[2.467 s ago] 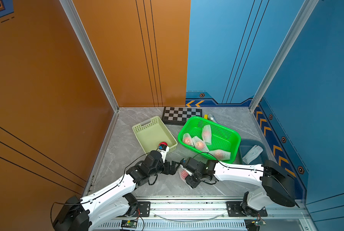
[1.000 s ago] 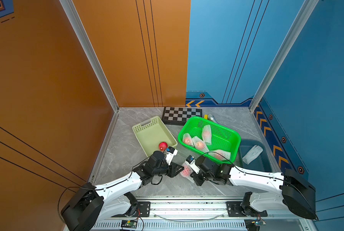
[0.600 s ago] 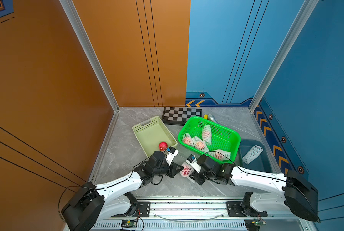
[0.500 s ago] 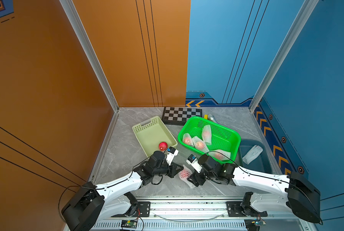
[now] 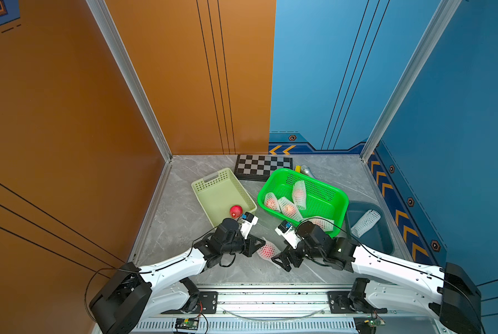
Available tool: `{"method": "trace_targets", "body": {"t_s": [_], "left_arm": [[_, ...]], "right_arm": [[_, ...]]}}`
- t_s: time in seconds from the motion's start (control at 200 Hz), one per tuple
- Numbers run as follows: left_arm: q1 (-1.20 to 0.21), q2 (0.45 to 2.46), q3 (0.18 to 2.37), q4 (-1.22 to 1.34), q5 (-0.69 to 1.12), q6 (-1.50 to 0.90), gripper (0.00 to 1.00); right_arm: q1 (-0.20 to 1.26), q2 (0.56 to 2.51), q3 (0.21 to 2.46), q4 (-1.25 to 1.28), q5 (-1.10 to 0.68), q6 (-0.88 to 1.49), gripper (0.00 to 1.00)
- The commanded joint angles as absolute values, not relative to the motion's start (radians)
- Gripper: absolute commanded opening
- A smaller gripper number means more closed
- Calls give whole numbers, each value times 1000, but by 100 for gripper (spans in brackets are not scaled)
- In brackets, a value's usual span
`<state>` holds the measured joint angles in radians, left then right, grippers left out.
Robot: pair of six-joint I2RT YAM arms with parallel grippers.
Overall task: Remove foam nets from apples
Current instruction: Remove the foam net from the apple.
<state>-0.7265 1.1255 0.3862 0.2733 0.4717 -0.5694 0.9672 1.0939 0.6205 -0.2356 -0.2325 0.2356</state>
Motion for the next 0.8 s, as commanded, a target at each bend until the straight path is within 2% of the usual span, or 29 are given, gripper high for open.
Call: {"method": "trace_targets", "body": {"t_s": [0.0, 0.491, 0.586, 0.791], "left_arm": [[-719, 1131, 375, 279, 451, -553, 0], [-710, 1133, 376, 278, 461, -555, 0], [-707, 1134, 379, 279, 465, -555, 0], [-700, 1130, 375, 278, 465, -557, 0]], "right_arm": [[975, 1157, 660, -268, -199, 229, 100], [1056, 1442, 696, -18, -70, 212, 100], [1062, 1478, 698, -10, -60, 212, 94], [1063, 1488, 672, -12, -56, 213, 75]]}}
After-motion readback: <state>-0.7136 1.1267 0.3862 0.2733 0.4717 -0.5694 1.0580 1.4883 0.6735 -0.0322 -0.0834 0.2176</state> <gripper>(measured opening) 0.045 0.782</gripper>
